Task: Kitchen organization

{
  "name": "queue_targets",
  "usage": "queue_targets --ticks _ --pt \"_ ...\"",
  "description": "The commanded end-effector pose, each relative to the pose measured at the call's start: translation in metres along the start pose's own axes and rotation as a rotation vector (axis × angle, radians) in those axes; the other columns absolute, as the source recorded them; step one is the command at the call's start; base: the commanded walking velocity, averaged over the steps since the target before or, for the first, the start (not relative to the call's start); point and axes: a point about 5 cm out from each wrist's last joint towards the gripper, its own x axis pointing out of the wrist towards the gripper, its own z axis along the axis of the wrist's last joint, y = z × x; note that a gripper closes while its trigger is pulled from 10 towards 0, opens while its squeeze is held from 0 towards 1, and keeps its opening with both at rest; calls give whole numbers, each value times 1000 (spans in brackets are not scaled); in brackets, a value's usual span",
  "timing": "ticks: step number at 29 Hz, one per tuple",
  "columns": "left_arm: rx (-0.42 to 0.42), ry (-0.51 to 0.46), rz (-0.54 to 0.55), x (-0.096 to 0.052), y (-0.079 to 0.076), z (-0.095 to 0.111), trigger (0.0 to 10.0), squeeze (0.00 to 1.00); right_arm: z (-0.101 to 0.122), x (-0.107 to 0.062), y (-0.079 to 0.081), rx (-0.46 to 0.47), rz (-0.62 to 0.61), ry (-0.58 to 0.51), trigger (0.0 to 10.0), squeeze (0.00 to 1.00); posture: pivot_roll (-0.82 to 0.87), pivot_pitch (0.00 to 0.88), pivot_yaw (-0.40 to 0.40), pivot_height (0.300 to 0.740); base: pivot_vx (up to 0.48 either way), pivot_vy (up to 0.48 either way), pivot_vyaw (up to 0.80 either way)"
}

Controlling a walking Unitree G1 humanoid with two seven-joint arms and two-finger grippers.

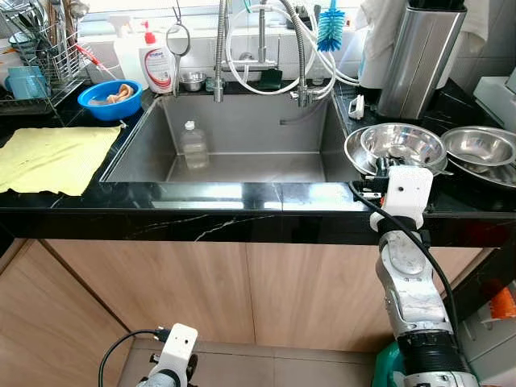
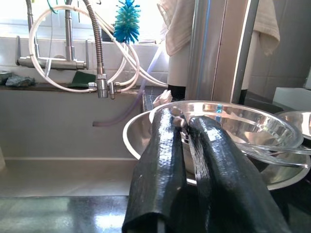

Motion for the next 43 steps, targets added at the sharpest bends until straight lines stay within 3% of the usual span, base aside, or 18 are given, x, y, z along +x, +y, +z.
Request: queue_targets --ticks 1,17,21,22,23,24,30,34,41,43 --pt "-5 10 17 0 4 -3 10000 0 7 4 2 9 -1 -35 0 0 -76 0 56 740 0 0 0" --pt "-35 35 42 2 11 -12 10000 0 18 7 -3 20 -48 -94 0 0 -77 0 63 740 0 0 0" --pt "-38 47 46 1 12 -17 10000 0 28 8 -2 -38 -30 -158 0 0 -81 0 65 740 0 0 0" --pt "-39 51 48 1 12 -18 10000 0 31 8 -1 -49 -23 -180 4431 0 -82 0 66 740 0 0 0" --pt "-39 51 48 1 12 -18 10000 0 31 8 -1 -49 -23 -180 4431 0 -82 0 66 740 0 0 0" --pt "-41 57 51 1 13 -19 10000 0 34 7 1 -54 -1 -204 10000 0 -82 0 66 740 0 0 0" --pt "-49 63 62 1 15 -21 10000 0 45 9 17 -75 156 -266 10000 0 -84 0 66 740 0 0 0" --pt "-58 63 72 1 17 -21 10000 0 50 13 19 -65 185 -285 10000 0 -78 0 63 740 0 0 0" --pt "-55 77 76 0 18 -25 10000 0 43 20 28 -5 305 -210 10000 0 -78 0 65 740 0 0 0" --pt "-55 82 77 0 19 -26 10000 0 44 26 33 68 367 -174 10000 0 -73 0 62 740 0 0 0"
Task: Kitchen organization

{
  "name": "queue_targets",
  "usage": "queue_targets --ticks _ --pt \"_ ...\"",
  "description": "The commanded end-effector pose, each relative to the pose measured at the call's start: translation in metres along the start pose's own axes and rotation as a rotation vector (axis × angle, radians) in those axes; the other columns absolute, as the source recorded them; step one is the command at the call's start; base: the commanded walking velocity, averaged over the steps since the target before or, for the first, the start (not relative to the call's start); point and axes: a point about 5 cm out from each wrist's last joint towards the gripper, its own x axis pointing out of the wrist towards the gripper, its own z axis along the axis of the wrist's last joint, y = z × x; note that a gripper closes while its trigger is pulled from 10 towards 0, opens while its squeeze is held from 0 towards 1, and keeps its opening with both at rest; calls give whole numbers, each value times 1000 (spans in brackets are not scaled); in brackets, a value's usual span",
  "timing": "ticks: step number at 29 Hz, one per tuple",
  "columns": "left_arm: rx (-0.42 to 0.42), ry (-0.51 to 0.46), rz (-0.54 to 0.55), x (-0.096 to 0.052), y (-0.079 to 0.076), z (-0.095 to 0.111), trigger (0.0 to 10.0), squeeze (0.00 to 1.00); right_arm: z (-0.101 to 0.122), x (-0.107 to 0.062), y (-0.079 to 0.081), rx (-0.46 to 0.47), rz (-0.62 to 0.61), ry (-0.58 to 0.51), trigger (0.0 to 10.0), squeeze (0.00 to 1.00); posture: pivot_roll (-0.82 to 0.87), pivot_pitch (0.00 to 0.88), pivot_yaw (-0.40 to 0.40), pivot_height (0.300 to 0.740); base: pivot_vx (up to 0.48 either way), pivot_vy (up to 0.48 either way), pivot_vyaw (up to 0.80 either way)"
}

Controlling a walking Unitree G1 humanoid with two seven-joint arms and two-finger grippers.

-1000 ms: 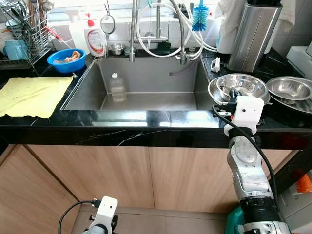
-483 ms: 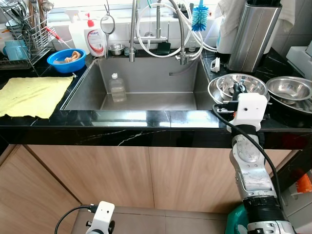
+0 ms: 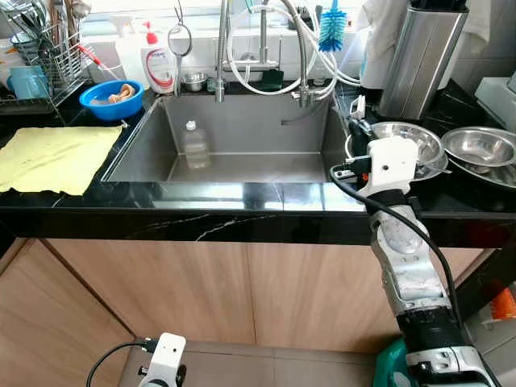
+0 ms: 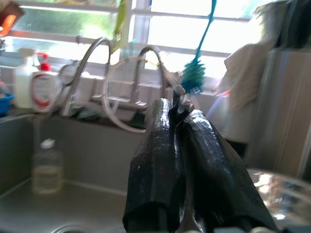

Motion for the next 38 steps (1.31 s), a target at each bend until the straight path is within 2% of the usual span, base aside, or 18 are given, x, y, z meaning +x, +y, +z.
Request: queue_targets --ticks 1,8,10,15,17,24,38 --pt "-8 18 23 -1 7 -4 10000 0 5 8 4 66 45 2 10000 0 -74 0 61 740 0 0 0" --pt "-6 36 19 -3 5 -11 10000 0 0 15 9 104 146 56 10000 0 -77 0 61 740 0 0 0" --pt "-4 17 13 -2 2 -7 10000 0 -6 15 10 152 164 88 10000 0 -76 0 62 740 0 0 0" --pt "15 -78 -8 1 -6 14 10000 0 -22 15 10 129 164 187 10000 0 -77 0 61 740 0 0 0" --pt "22 -90 -9 0 -6 16 10000 0 -26 16 7 136 145 209 10000 0 -78 0 61 740 0 0 0" --pt "22 -63 2 -1 4 8 10000 0 -34 21 7 146 127 255 10000 0 -69 0 60 740 0 0 0" --pt "23 -5 6 -3 7 -4 10000 0 -44 19 8 175 78 302 10000 0 -66 0 68 740 0 0 0"
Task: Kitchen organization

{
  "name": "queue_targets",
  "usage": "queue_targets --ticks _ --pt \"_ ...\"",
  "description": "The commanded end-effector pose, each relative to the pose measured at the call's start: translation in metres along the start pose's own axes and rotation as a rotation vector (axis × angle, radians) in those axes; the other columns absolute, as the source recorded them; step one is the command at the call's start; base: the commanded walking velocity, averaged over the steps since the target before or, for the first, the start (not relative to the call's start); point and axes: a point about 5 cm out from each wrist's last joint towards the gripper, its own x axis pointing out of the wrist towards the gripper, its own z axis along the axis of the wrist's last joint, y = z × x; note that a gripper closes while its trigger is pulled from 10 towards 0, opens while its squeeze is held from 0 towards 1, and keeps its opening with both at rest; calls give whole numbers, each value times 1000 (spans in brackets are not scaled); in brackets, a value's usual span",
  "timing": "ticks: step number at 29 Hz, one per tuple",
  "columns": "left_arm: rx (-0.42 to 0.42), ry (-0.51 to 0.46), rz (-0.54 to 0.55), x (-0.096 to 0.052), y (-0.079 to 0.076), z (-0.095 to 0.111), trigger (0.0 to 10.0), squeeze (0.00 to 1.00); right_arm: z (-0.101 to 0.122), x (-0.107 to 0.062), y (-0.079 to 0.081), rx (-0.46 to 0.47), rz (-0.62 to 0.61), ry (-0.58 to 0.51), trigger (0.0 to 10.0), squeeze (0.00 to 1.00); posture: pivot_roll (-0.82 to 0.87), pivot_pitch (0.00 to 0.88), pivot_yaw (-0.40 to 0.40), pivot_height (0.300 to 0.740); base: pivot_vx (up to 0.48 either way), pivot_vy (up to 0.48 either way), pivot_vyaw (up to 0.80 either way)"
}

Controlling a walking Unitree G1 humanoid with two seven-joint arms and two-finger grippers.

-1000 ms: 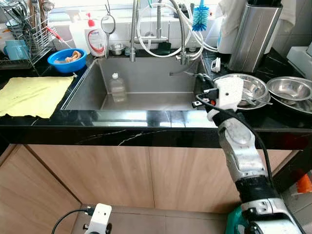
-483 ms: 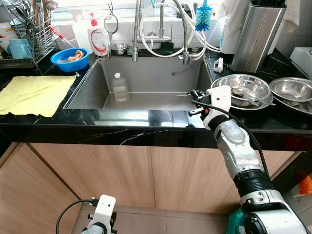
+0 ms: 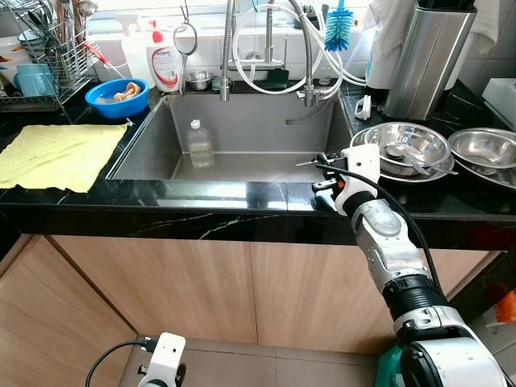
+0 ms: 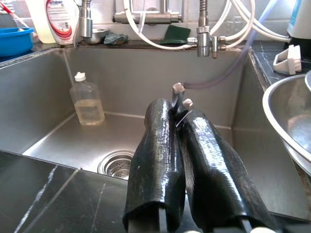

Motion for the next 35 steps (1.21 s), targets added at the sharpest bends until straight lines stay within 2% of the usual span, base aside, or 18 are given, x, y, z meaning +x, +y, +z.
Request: queue_targets --ticks 1,15,16,17,19,20,21,24,25,35 --pt "5 19 8 -2 6 -5 10000 0 5 4 3 3 -1 -11 10000 0 -66 0 68 740 0 0 0" --pt "8 2 0 0 3 -1 10000 0 5 4 6 1 -6 -17 10000 0 -62 0 71 740 0 0 0" --pt "9 3 -1 0 4 -1 10000 0 6 4 7 4 -3 -18 10000 400 -63 0 73 740 0 0 0" --pt "9 3 -1 0 4 -1 10000 0 6 4 8 6 4 -21 10000 639 -64 0 73 740 0 0 0" --pt "9 3 -2 0 4 -1 10000 0 6 4 8 6 4 -21 10000 639 -64 0 73 740 0 0 0" --pt "11 4 -2 0 4 -1 10000 0 7 5 9 7 4 -23 10000 898 -62 0 74 740 0 0 0" --pt "12 5 -1 0 5 -1 10000 0 7 5 9 8 2 -23 10000 973 -62 0 75 740 0 0 0" --pt "12 6 0 0 5 -1 10000 0 7 5 9 5 -4 -23 10000 957 -63 0 75 740 0 0 0" --pt "12 10 2 0 6 -2 10000 0 8 6 10 4 -3 -26 10000 1000 -64 0 76 740 0 0 0" --pt "12 20 2 -1 6 -4 10000 0 13 7 9 3 -17 -52 10000 1000 -65 0 78 740 0 0 0"
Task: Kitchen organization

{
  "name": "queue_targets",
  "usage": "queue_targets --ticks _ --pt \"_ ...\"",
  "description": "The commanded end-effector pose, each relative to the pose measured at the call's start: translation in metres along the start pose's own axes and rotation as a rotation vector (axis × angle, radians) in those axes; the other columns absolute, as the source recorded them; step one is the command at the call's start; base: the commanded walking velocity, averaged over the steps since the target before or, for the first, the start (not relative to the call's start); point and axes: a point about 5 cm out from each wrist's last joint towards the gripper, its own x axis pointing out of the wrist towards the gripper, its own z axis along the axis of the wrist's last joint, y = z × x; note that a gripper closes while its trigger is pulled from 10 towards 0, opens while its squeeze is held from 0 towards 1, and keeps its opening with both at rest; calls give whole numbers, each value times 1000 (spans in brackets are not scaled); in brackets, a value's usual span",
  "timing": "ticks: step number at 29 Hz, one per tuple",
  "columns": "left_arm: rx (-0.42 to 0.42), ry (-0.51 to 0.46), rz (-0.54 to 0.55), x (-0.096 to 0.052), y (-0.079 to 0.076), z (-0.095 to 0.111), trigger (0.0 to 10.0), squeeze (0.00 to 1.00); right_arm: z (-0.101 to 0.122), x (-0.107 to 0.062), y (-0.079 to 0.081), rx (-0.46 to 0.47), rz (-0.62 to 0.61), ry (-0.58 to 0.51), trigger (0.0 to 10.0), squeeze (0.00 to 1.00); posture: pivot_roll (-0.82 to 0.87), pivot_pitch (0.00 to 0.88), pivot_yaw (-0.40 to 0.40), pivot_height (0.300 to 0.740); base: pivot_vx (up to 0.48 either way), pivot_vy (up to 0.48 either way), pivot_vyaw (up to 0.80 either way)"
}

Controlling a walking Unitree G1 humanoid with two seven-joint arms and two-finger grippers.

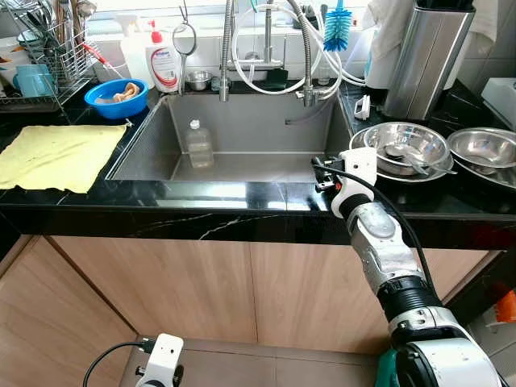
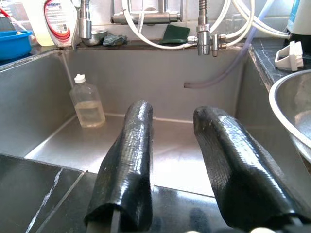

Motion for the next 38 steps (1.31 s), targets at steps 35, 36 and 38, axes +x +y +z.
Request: queue_targets --ticks 35,36,38 --pt "2 -65 -7 2 -4 19 10000 0 30 -50 -42 -255 -427 -96 10000 0 -71 0 68 740 0 0 0" --pt "2 -63 -6 2 -4 19 10000 0 32 -51 -44 -253 -433 -103 10000 0 -71 0 68 740 0 0 0" --pt "4 -57 -5 2 -3 17 10000 0 33 -51 -44 -244 -433 -110 10000 1000 -71 0 68 740 0 0 0"
